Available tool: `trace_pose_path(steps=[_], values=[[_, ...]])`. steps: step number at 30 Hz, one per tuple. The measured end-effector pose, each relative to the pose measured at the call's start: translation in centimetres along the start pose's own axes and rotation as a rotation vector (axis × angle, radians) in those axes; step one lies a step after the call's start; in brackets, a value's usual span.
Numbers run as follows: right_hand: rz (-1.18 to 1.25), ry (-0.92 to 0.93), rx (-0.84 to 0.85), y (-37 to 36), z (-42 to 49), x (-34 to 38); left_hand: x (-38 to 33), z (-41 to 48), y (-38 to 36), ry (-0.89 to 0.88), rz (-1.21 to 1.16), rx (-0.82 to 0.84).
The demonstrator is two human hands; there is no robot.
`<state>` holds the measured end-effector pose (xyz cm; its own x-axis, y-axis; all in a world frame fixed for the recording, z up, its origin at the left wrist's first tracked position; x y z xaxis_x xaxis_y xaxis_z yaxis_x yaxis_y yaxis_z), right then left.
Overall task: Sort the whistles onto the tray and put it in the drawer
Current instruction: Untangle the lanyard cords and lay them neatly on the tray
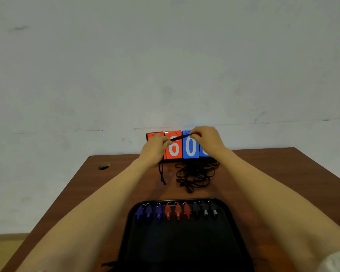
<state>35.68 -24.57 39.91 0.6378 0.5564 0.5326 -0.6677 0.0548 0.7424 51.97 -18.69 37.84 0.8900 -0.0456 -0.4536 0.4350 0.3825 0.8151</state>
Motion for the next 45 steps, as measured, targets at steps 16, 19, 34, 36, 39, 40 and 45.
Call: trace_pose_path(steps=[16, 19, 34, 36, 39, 40, 45], values=[[-0.338, 0.059, -0.311, 12.7, -4.0, 1.8, 1.1, -4.5, 10.9, 0.031, 0.296, -0.218], [-0.352, 0.032, -0.302, 13.3, -5.8, 1.5, 2.1, -6.2, 11.6, 0.058, 0.376, -0.238], [-0.224, -0.255, 0.085, 5.6, -17.4, -6.2, 6.9, -17.9, 5.1, 0.384, -0.055, 0.03], [-0.276, -0.26, 0.148, 4.4, -19.0, -6.8, 7.9, -19.0, 3.5, 0.434, -0.077, 0.055], [-0.306, -0.28, 0.22, 3.0, -21.1, -7.9, 9.6, -21.1, 1.3, 0.511, -0.082, 0.109], [-0.292, -0.292, 0.227, 2.7, -21.6, -8.3, 10.1, -21.8, 0.7, 0.53, -0.082, 0.115], [-0.194, -0.365, 0.313, 0.5, -24.3, -10.7, 11.8, -24.6, -0.6, 0.585, -0.065, 0.104]])
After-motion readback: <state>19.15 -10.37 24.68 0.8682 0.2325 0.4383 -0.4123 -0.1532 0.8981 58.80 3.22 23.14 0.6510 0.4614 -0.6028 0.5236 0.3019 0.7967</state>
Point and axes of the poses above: each hand's wrist, its own z-axis towards the middle knuckle, its own y-axis out of the back of the hand, x = y × z, the point moved 6 cm from there along z, towards the middle knuckle, and after that the axes turned 1 degree about z, right-handed, at the moved point
